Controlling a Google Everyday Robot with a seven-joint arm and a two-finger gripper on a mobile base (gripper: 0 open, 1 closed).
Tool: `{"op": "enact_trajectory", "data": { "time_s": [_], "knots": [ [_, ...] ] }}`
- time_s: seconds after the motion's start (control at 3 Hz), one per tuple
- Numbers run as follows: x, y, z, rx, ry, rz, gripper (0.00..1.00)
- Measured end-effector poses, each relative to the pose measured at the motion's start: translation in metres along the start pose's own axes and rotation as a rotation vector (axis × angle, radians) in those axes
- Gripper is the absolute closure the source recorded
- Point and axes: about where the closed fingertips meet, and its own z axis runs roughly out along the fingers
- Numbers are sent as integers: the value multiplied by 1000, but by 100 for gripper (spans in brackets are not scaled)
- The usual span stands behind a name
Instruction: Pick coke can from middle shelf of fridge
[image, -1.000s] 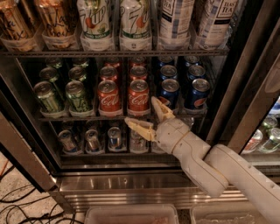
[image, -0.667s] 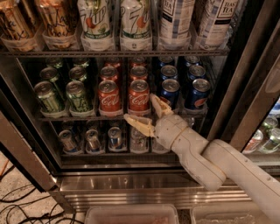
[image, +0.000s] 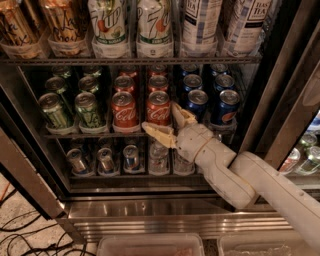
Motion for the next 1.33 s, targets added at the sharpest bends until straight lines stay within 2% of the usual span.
{"op": "enact_trajectory", "data": {
  "time_s": [0.33,1.33],
  "knots": [
    [4,-6,10,-4,9,9,28],
    [13,-2,32,-30,40,3,27]
  ]
}}
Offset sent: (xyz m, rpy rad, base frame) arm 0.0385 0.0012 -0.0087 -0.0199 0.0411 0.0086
